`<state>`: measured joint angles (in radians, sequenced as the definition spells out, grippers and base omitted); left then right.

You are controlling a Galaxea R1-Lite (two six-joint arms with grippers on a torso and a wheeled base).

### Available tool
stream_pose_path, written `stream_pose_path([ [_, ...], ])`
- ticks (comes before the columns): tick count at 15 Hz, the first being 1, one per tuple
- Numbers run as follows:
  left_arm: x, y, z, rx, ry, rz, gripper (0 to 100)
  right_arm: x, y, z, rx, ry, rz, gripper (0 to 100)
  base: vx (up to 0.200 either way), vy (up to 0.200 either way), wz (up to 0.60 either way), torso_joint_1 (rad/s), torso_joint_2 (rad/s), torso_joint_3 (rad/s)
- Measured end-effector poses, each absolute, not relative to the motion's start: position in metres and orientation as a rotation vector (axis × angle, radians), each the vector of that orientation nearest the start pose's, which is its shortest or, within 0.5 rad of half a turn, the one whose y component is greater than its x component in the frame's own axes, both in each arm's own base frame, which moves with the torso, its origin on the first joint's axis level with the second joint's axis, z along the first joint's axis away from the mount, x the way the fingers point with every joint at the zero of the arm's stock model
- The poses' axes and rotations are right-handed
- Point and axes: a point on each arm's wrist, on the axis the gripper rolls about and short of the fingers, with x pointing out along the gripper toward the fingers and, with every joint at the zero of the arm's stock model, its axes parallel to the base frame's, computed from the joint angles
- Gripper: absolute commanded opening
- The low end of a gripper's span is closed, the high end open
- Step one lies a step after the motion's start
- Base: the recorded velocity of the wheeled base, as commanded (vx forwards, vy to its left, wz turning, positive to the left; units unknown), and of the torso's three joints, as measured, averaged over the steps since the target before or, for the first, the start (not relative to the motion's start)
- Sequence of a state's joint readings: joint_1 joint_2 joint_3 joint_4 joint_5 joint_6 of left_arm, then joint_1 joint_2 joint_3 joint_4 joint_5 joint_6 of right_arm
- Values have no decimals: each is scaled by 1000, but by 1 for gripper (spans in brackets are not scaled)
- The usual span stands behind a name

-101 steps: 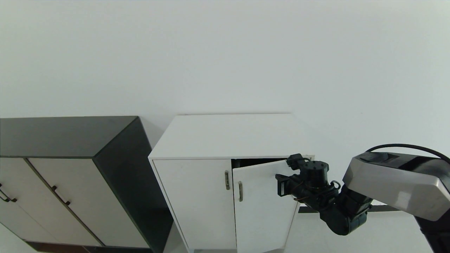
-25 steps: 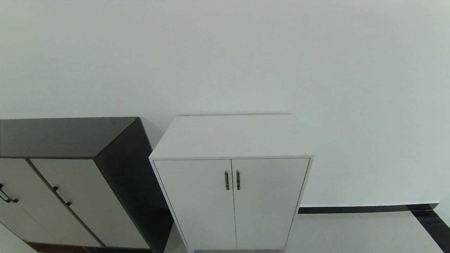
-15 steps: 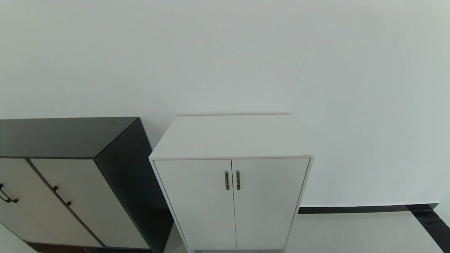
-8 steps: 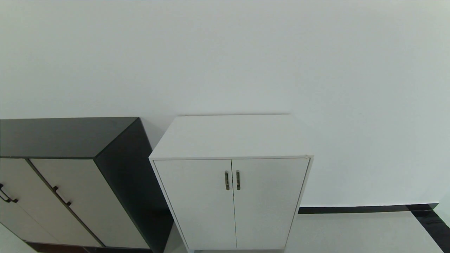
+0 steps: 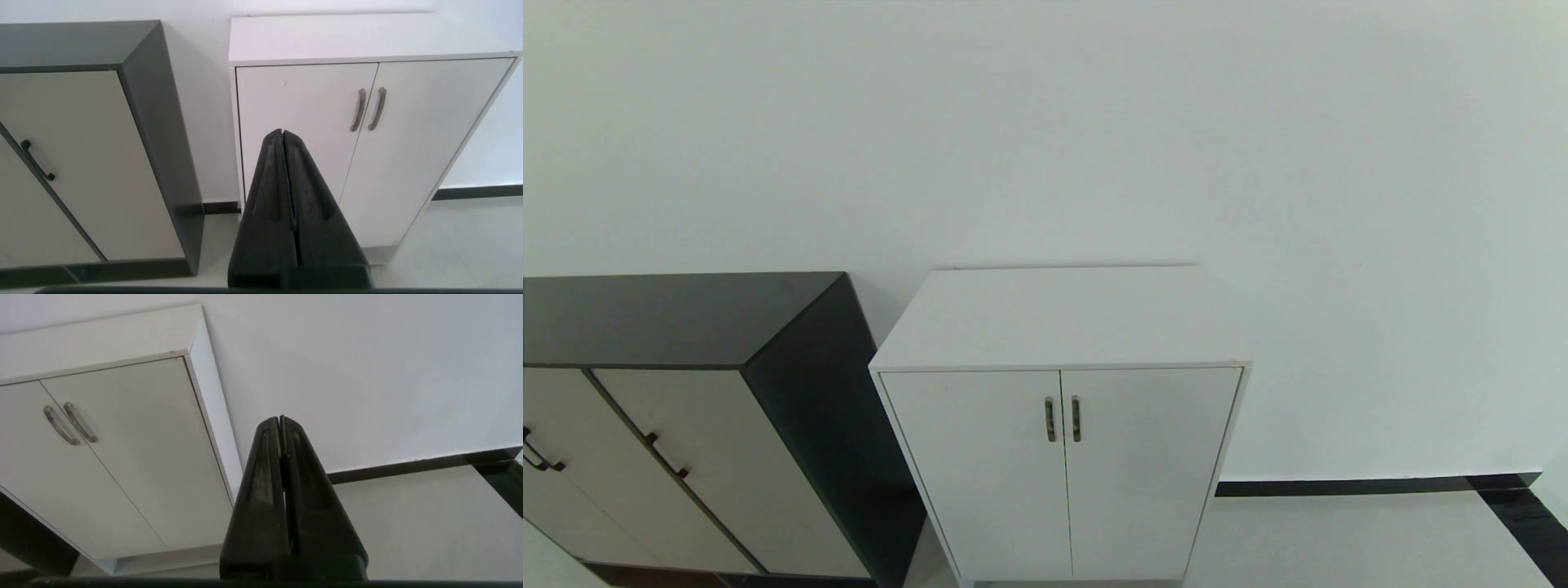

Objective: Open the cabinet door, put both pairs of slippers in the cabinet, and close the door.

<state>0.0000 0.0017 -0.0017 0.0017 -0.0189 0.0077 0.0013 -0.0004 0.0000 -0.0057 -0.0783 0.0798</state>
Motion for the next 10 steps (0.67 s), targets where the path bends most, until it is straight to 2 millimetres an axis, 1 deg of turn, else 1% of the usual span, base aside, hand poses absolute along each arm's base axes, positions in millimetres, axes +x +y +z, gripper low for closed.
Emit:
stream_pose_path([
  [10,-23,0,76,9,2,-19,0,-23,-2,76,64,-9,-76,0,0,0,0,0,0,0],
])
